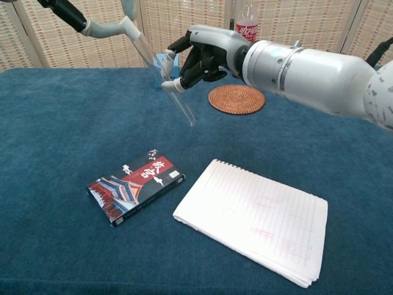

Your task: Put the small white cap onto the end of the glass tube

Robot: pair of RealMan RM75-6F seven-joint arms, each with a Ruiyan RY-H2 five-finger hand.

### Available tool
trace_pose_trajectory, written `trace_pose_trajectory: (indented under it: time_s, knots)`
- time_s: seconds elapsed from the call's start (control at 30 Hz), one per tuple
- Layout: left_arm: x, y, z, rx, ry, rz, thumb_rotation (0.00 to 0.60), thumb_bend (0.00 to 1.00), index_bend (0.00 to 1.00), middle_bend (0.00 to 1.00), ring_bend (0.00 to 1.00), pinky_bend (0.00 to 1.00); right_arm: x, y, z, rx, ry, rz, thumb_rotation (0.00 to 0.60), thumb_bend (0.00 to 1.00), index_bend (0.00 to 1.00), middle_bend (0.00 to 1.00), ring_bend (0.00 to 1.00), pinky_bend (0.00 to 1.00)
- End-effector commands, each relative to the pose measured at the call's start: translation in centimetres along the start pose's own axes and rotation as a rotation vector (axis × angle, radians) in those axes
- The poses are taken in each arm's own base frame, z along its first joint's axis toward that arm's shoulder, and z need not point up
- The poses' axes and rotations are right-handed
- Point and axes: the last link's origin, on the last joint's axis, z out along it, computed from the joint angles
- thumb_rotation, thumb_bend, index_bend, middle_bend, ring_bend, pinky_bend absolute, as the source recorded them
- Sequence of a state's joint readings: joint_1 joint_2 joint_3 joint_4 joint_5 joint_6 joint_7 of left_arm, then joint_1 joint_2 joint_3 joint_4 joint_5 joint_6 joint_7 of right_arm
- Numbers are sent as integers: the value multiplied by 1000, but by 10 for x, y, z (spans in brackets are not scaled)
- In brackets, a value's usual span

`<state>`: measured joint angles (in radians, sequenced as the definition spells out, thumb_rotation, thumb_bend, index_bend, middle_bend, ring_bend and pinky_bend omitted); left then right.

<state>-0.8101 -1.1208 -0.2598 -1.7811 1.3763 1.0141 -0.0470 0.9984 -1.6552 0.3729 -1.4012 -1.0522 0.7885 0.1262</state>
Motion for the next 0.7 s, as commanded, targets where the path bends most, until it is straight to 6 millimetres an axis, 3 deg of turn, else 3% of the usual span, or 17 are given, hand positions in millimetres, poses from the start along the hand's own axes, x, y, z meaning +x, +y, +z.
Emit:
trace_pose_trajectory:
  time_s: [0.03,0.7]
  knots:
    - [-1,0,0,-2,0,3,600,424,521,53,0,0,0,-1,0,1,1,4,600,701,855,1000,1000,1000]
    - [-7,2,2,-8,-15,-2,600,424,521,53,0,0,-4,-8,2,16,7,21,600,709,874,1000,1000,1000]
